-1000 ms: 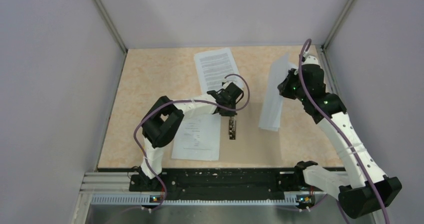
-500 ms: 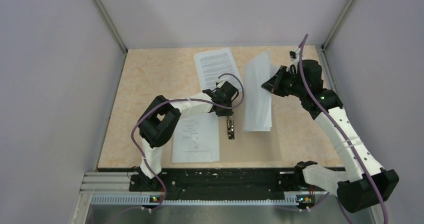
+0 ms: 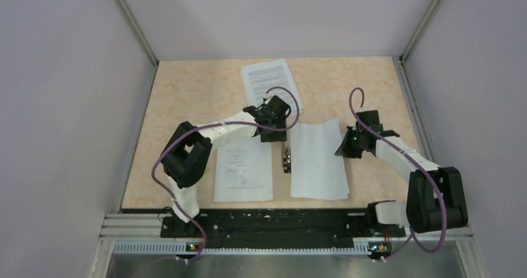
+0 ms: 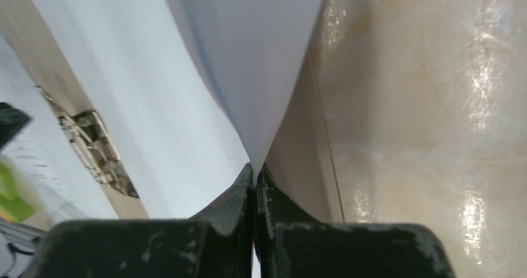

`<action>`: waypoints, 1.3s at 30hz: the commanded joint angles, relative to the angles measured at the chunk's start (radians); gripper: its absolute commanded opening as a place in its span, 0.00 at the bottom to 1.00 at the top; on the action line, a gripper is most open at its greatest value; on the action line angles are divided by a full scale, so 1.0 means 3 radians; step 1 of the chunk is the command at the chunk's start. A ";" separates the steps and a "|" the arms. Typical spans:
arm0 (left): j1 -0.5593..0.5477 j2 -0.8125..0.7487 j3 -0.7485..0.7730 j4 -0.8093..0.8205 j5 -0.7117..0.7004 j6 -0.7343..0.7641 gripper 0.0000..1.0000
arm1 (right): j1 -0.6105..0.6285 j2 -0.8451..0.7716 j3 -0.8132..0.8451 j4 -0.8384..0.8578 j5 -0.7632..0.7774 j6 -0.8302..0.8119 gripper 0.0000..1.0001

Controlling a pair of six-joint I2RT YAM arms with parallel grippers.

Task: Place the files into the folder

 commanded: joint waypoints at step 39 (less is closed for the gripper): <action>0.0394 0.0279 -0.0124 -0.0478 0.0250 0.0406 0.09 | 0.1171 -0.0357 -0.0216 0.0435 0.1250 -0.0557 0.00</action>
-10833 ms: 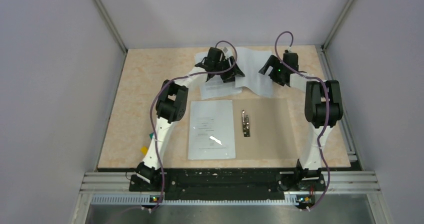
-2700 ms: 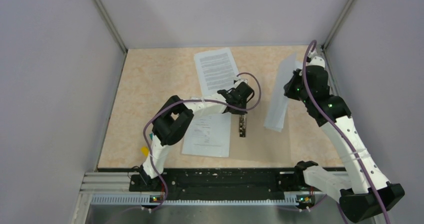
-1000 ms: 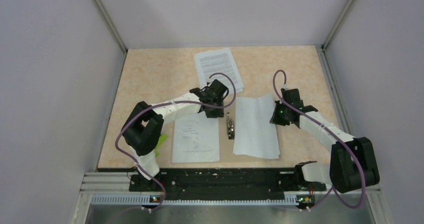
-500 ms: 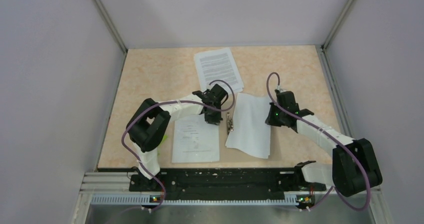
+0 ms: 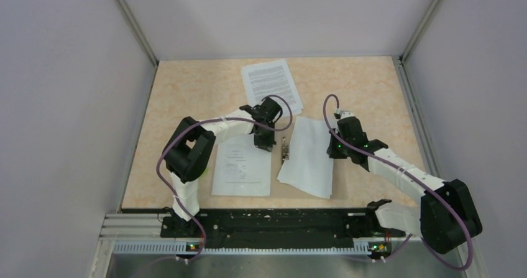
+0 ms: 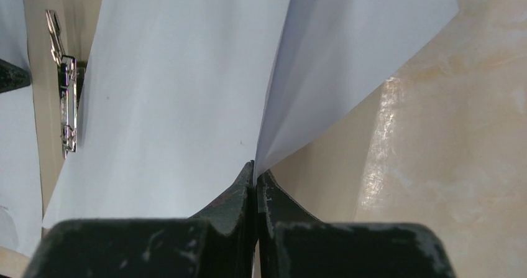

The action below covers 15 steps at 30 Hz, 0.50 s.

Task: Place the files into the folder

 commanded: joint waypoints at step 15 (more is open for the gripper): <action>0.0366 -0.0232 -0.0829 0.0042 -0.0230 -0.0007 0.09 | 0.0379 0.0239 0.0260 0.0045 0.0268 -0.0155 0.00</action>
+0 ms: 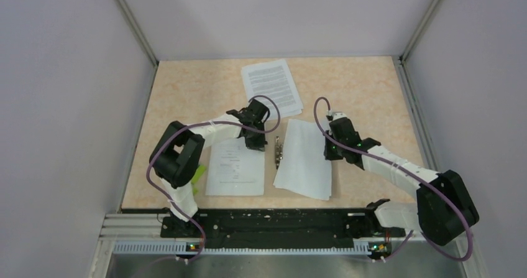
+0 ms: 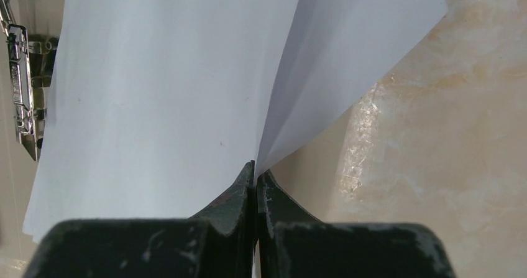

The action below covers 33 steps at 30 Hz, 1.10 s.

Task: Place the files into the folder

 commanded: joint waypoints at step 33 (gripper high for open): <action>0.0098 0.0074 -0.0236 -0.0236 -0.0143 0.0085 0.08 | 0.0365 0.0689 0.0624 0.0053 0.0615 -0.0308 0.01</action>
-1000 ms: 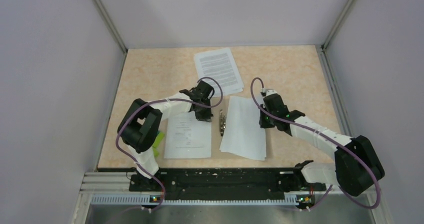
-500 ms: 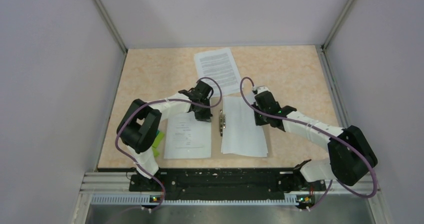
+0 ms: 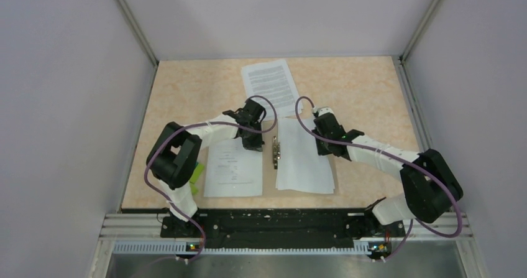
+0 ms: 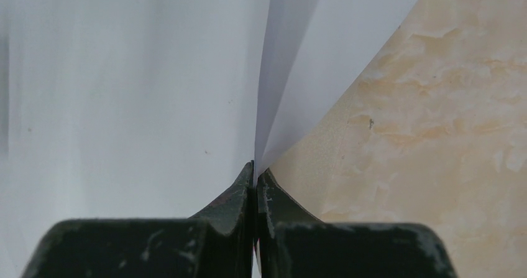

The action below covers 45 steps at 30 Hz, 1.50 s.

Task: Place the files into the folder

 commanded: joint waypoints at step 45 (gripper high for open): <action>-0.0037 0.0203 0.0023 -0.0302 -0.0063 0.0052 0.07 | -0.0952 0.0623 0.0513 0.0527 -0.0113 0.1198 0.71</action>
